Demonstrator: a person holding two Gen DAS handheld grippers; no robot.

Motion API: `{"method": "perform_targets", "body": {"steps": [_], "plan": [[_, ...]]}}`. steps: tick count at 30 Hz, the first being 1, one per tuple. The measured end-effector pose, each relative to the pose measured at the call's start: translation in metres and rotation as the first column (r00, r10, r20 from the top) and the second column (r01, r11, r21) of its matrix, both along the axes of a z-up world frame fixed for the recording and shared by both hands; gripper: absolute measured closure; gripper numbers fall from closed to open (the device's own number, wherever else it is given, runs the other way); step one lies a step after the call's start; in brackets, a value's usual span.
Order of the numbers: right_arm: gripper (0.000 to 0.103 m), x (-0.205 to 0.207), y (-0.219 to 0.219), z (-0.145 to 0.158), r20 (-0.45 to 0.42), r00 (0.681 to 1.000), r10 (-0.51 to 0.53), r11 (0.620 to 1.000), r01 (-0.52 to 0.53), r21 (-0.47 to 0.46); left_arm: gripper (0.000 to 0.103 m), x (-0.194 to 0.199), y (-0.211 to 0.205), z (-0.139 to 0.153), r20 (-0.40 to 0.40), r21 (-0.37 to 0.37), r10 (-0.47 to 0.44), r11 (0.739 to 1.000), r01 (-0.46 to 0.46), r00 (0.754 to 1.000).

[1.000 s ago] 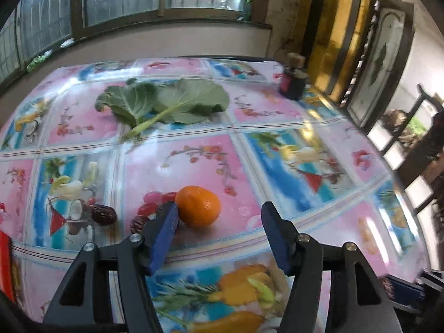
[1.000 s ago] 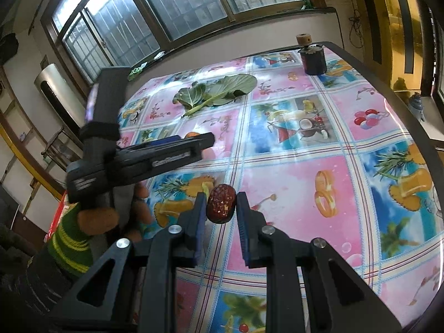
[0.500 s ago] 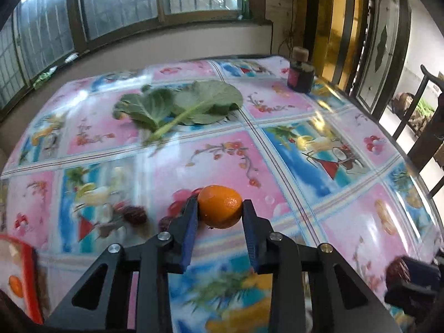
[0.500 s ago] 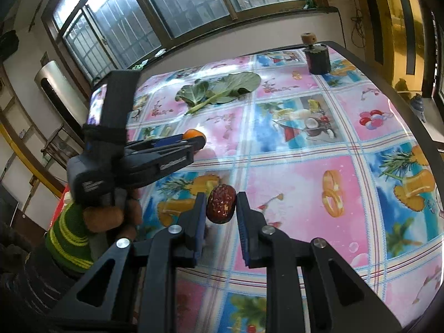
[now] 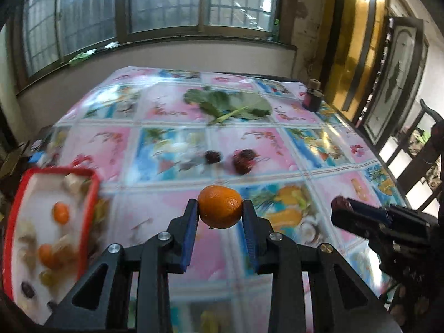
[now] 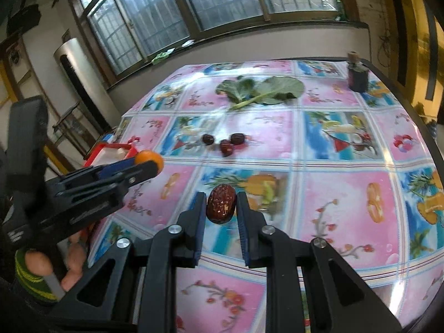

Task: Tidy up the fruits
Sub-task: 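Grasp the orange with the left tool while the right tool grasps a red date, then carry the orange with the left tool while the right tool carries the date over the tray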

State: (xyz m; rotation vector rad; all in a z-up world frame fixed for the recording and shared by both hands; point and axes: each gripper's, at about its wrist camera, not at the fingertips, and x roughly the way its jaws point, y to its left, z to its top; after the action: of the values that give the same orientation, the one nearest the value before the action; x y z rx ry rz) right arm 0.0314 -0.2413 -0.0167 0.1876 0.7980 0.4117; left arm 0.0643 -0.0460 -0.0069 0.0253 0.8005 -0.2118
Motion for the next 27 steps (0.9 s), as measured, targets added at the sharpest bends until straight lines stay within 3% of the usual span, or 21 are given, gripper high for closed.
{"method": "perform_targets", "body": {"steps": [15, 27], "plan": [[0.08, -0.005, 0.105, 0.015, 0.02, 0.978, 0.21, 0.976, -0.208, -0.055, 0.072, -0.062, 0.093, 0.016, 0.038, -0.006, 0.164, 0.986, -0.164, 0.986], [0.08, 0.006, 0.182, 0.02, 0.016, 0.94, 0.341, 0.937, -0.338, -0.088, 0.072, -0.097, 0.179, 0.007, 0.016, -0.062, 0.297, 0.953, -0.296, 0.955]]}}
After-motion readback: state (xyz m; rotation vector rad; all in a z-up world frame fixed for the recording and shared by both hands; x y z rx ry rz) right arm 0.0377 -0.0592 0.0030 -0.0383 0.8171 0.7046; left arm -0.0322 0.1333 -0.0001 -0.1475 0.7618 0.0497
